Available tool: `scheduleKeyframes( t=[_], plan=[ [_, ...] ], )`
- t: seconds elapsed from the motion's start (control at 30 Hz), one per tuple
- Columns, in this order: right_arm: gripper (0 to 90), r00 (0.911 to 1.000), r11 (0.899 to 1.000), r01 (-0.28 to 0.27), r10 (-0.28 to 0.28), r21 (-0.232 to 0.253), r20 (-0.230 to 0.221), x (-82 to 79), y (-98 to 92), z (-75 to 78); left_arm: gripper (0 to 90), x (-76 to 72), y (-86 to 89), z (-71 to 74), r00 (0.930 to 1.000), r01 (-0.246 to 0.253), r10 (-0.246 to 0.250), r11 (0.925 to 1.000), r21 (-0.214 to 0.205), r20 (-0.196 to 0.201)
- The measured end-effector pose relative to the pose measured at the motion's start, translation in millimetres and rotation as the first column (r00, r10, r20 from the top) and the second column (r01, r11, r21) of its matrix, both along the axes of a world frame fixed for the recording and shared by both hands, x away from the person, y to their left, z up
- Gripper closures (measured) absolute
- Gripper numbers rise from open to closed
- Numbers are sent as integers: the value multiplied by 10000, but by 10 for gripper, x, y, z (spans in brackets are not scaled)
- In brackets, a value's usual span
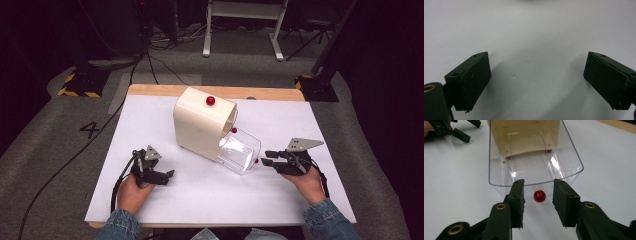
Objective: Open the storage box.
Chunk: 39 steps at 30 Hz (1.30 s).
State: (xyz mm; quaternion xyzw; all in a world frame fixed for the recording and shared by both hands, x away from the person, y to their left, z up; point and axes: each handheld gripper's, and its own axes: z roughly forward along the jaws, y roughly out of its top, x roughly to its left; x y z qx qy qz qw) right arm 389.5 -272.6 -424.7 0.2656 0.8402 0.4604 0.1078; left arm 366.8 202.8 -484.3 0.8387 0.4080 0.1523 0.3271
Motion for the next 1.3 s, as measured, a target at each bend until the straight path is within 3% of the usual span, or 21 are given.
scheduleKeyframes(
  t=[0.17,0.33,0.53,0.8,1.07,1.3],
  plan=[
    [589,9994,10000,-49,47,63,356,-39,2,246,75,0,1,0,10000,11,-11,10000,11,4],
    [573,9991,9999,-87,81,144,417,-36,31,417,74,0,1,0,10000,9,-9,10000,9,2],
    [563,9982,9996,-160,146,237,581,79,166,599,75,-2,-1,-2,10000,-4,4,10000,-2,43],
    [572,9971,9968,-535,500,599,578,306,444,587,76,-4,-2,-3,10000,-14,14,10000,3,54],
    [592,9939,9942,-931,897,534,640,467,709,511,77,-14,-6,-3,9999,-33,32,10000,38,107],
    [631,9921,9925,-1134,1106,458,599,575,829,438,77,-13,-4,-3,9999,-47,46,10000,64,122]
  ],
)
